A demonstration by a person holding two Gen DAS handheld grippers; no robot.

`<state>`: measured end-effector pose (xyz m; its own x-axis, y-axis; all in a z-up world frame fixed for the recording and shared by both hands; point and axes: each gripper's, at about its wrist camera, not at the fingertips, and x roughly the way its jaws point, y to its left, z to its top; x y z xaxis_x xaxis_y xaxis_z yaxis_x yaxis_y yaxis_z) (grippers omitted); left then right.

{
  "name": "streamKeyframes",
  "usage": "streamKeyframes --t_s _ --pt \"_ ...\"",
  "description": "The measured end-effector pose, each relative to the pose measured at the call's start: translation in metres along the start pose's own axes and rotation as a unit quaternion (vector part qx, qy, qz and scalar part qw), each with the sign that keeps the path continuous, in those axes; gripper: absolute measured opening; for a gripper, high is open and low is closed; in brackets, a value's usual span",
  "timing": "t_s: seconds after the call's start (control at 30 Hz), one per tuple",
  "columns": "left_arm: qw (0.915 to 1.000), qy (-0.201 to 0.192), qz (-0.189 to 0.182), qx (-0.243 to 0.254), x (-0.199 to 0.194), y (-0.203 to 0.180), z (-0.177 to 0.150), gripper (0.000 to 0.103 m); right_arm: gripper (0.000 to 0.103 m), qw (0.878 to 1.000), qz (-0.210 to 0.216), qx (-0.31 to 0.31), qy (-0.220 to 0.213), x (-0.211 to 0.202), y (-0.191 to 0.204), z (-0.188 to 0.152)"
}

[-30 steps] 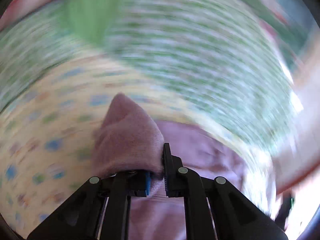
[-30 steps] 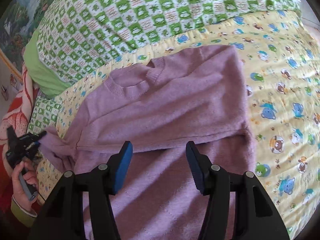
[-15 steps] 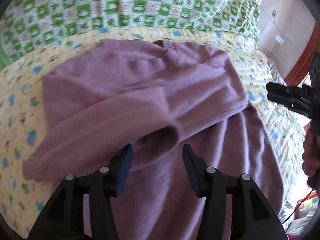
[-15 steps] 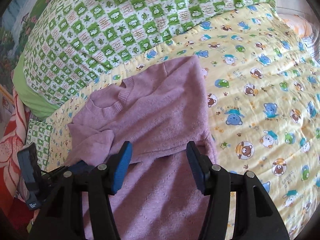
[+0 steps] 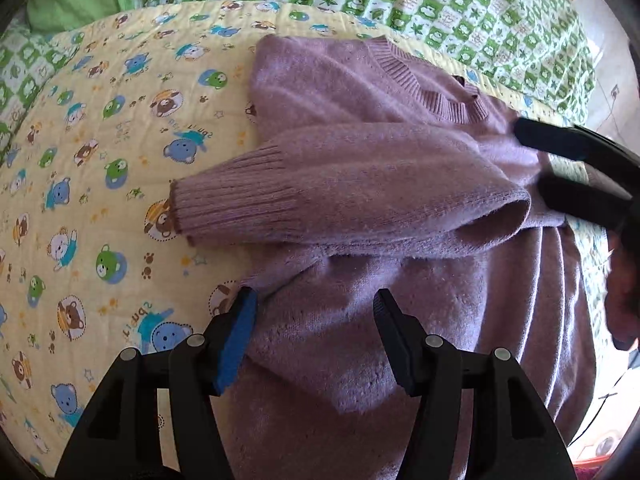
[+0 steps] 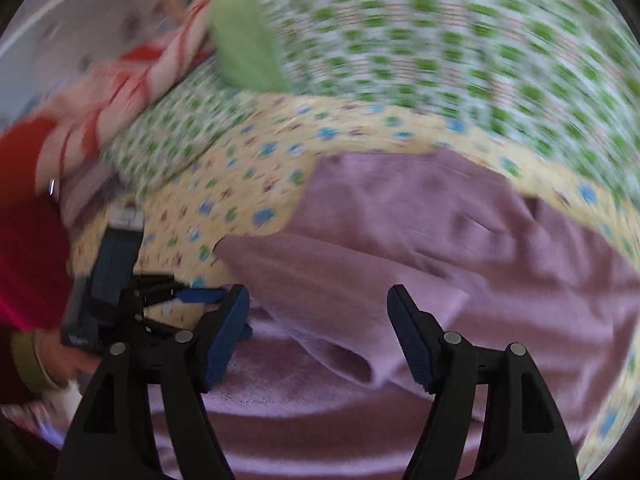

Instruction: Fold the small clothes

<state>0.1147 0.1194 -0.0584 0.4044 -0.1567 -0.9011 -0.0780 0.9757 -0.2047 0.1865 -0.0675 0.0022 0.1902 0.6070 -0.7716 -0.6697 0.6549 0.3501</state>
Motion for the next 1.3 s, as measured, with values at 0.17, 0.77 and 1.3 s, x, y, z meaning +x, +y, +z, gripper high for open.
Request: streamKeyframes --t_s 0.17,0.77,1.3 --pt "0.9996 -0.003 -0.01 -0.025 -0.004 0.01 -0.004 0.058 0.073 0.983 -0.02 -0.173 0.057 0.06 0.048 -0.001" --pt "0.9959 -0.007 0.047 0.077 0.015 -0.045 0.038 0.064 0.02 0.914 -0.083 0.387 -0.085 -0.057 -0.188 -0.098" --pt "0.9783 -0.002 0.164 0.127 0.045 -0.064 0.04 0.031 0.079 0.854 -0.225 0.466 -0.05 -0.077 -0.242 -0.122"
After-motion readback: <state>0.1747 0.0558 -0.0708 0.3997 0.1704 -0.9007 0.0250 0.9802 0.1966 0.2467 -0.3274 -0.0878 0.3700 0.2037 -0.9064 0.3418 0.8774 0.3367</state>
